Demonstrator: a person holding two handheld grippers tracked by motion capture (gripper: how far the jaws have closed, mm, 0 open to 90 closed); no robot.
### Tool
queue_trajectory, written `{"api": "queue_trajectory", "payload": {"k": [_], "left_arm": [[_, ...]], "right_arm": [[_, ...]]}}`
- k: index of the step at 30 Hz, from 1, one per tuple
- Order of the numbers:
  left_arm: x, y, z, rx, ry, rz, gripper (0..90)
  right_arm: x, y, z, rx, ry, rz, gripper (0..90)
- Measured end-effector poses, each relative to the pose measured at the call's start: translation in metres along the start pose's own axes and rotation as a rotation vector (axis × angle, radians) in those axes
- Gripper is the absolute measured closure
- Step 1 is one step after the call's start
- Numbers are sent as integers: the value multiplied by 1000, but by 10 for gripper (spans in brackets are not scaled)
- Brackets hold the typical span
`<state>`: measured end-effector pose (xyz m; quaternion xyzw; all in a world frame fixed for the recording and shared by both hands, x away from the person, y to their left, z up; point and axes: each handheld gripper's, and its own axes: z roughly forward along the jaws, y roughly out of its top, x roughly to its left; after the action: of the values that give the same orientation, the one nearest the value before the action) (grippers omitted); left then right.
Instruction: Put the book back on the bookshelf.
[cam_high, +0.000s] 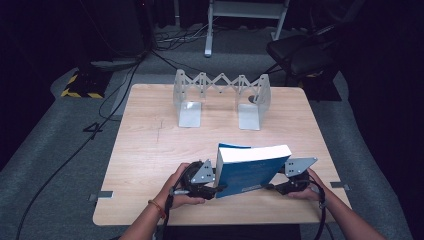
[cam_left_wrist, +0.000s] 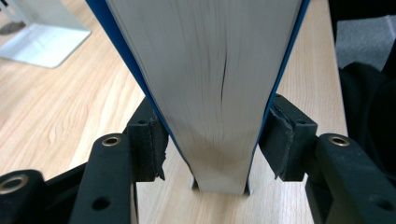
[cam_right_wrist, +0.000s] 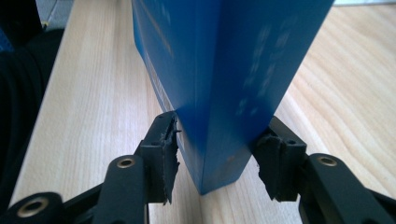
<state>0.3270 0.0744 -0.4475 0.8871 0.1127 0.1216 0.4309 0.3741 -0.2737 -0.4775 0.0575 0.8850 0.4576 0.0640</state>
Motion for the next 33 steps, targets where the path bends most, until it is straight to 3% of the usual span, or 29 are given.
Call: {"api": "queue_trajectory", "payload": {"k": [5,11,13,16,17,19,25,31,33], "left_arm": [[-5,-9,14,61,10,-8,450],[-9,-13,22,78,40,-27,458],[-9,-14,20,77,76,-35,463],[-3,-20,19,55,121,-77,463],[-3,-21,21,50,122,-87,462],[-3,-19,25,62,145,-66,444],[-1,-17,32,57,173,-79,414],[1,-14,39,49,255,-88,398],[3,-14,42,40,253,-99,408]], "right_arm": [[2,7,-4,-24,-1,-16,511],[3,15,-7,-61,18,-26,511],[4,18,-9,-90,40,-21,542],[12,23,-12,-104,54,-61,595],[18,27,-12,-92,38,-91,599],[23,30,-12,-82,11,-110,600],[27,32,-12,-78,-29,-102,596],[29,36,-15,-91,-75,-94,576],[30,36,-15,-91,-87,-93,573]]}}
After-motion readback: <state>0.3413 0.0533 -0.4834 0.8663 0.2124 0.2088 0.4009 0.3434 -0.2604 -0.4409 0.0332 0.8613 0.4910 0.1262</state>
